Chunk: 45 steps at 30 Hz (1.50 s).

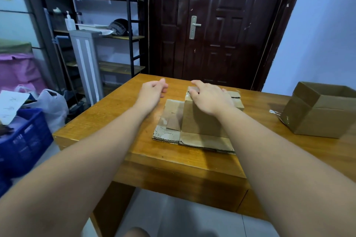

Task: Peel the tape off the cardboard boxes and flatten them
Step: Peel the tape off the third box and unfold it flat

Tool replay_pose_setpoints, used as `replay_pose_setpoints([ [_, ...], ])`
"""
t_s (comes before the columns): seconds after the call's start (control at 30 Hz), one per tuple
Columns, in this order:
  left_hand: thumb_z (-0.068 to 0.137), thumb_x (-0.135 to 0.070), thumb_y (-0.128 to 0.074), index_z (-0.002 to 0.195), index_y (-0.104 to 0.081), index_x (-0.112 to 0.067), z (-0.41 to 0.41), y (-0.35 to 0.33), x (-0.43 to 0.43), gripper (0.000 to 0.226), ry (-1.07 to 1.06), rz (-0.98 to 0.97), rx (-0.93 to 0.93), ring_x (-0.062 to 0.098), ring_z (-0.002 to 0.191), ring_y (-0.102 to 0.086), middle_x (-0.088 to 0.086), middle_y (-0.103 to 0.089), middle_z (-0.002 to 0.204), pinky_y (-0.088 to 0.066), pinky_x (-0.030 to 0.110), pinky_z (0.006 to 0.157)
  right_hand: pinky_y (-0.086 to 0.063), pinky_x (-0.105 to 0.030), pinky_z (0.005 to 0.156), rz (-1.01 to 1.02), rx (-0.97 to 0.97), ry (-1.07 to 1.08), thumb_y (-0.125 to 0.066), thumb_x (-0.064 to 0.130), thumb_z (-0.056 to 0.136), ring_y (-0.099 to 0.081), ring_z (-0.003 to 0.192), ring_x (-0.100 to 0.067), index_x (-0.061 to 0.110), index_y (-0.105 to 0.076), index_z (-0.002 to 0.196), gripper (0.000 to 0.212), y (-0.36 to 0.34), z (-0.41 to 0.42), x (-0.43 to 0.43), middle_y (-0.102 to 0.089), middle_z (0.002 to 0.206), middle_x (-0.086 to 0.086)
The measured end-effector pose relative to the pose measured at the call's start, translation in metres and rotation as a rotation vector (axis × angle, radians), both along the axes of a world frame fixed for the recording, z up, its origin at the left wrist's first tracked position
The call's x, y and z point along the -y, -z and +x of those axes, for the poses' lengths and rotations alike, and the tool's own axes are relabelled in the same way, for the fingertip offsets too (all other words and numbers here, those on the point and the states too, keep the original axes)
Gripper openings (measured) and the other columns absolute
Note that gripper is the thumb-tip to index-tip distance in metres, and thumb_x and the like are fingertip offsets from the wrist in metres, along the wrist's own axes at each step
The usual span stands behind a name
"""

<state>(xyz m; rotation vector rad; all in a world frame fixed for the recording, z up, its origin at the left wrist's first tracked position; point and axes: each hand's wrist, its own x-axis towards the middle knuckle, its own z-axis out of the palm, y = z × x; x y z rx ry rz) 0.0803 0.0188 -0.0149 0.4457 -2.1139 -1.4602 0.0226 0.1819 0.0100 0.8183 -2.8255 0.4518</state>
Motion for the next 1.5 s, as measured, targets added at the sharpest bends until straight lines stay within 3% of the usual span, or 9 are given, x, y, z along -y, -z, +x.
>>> replay_pose_setpoints([
  [0.1, 0.097, -0.035, -0.050, 0.104, -0.065, -0.020, 0.000, -0.018, -0.044, 0.022, 0.254, -0.001, -0.016, 0.012, 0.096, -0.059, 0.002, -0.066, 0.107, -0.048, 0.031, 0.088, -0.035, -0.049, 0.105, -0.143, 0.011, 0.038, -0.035, 0.037, 0.099, -0.048, 0.123, -0.033, 0.023, -0.036, 0.137, 0.040, -0.001, -0.002, -0.002, -0.051, 0.136, -0.011],
  [0.33, 0.090, -0.013, -0.065, 0.137, -0.048, -0.007, -0.011, -0.020, -0.070, 0.050, 0.046, -0.139, 0.092, 0.021, 0.122, -0.051, 0.008, -0.052, 0.137, -0.039, 0.026, 0.098, -0.045, -0.036, 0.083, -0.567, -0.070, 0.192, -0.043, 0.003, 0.091, -0.053, 0.105, -0.026, 0.020, -0.049, 0.113, 0.027, -0.004, 0.003, -0.014, -0.054, 0.115, -0.005],
  [0.43, 0.090, -0.018, -0.065, 0.128, -0.055, -0.004, -0.008, -0.027, -0.074, 0.042, -0.066, -0.309, 0.167, 0.026, 0.117, -0.054, 0.010, -0.058, 0.129, -0.047, 0.032, 0.094, -0.043, -0.035, 0.086, -0.456, -0.257, 0.361, -0.049, 0.010, 0.092, -0.050, 0.107, -0.024, 0.022, -0.053, 0.114, 0.026, 0.004, 0.008, -0.031, -0.054, 0.117, -0.004],
  [0.57, 0.090, -0.019, -0.066, 0.102, -0.064, -0.008, -0.005, -0.032, -0.077, 0.016, -0.073, -0.326, 0.190, 0.023, 0.100, -0.056, 0.010, -0.062, 0.111, -0.049, 0.030, 0.083, -0.041, -0.033, 0.083, -0.746, 0.001, 0.491, -0.048, 0.031, 0.097, -0.049, 0.103, -0.023, 0.018, -0.052, 0.114, 0.021, 0.012, 0.007, -0.058, -0.054, 0.119, -0.007],
  [0.67, 0.089, -0.015, -0.066, 0.127, -0.054, -0.011, -0.002, -0.034, -0.079, 0.040, -0.045, -0.220, 0.166, 0.025, 0.111, -0.056, 0.009, -0.059, 0.121, -0.047, 0.034, 0.094, -0.039, -0.028, 0.075, -0.943, 0.161, 0.407, -0.051, 0.039, 0.096, -0.052, 0.092, -0.016, 0.016, -0.056, 0.110, 0.027, 0.017, 0.006, -0.070, -0.061, 0.111, -0.004],
  [0.83, 0.089, -0.016, -0.065, 0.137, -0.039, -0.017, 0.002, -0.039, -0.079, 0.054, 0.076, -0.188, 0.157, 0.020, 0.104, -0.052, 0.006, -0.054, 0.125, -0.043, 0.029, 0.083, -0.040, -0.026, 0.086, -0.933, 0.217, 0.259, -0.052, 0.036, 0.097, -0.048, 0.102, -0.010, 0.015, -0.059, 0.125, 0.036, 0.023, 0.004, -0.082, -0.056, 0.111, 0.005],
  [0.97, 0.088, -0.025, -0.067, 0.142, -0.040, -0.016, 0.003, -0.039, -0.078, 0.061, 0.141, -0.492, 0.214, 0.021, 0.121, -0.052, 0.004, -0.054, 0.135, -0.042, 0.031, 0.097, -0.038, -0.021, 0.072, -0.930, 0.263, 0.152, -0.053, 0.039, 0.096, -0.051, 0.108, -0.015, 0.016, -0.062, 0.120, 0.035, 0.024, 0.005, -0.086, -0.056, 0.111, 0.004],
  [1.13, 0.077, -0.047, -0.072, 0.146, -0.027, -0.028, 0.002, -0.043, -0.072, 0.084, 0.268, -0.751, 0.361, 0.029, 0.124, -0.044, 0.007, -0.043, 0.137, -0.041, 0.047, 0.103, -0.044, -0.025, 0.070, -0.893, 0.584, 0.007, -0.072, 0.040, 0.082, -0.054, 0.095, -0.014, 0.026, -0.046, 0.123, 0.051, 0.024, 0.006, -0.095, -0.053, 0.111, 0.001],
  [1.5, 0.065, -0.045, -0.083, 0.134, -0.033, -0.012, -0.001, -0.065, -0.076, 0.091, 0.260, -0.887, 0.527, 0.025, 0.102, -0.053, 0.011, -0.055, 0.119, -0.046, 0.033, 0.079, -0.045, -0.029, 0.070, -0.766, 0.680, 0.020, -0.079, 0.037, 0.075, -0.049, 0.096, -0.015, 0.034, -0.027, 0.132, 0.077, 0.015, 0.004, -0.099, -0.046, 0.108, 0.006],
])
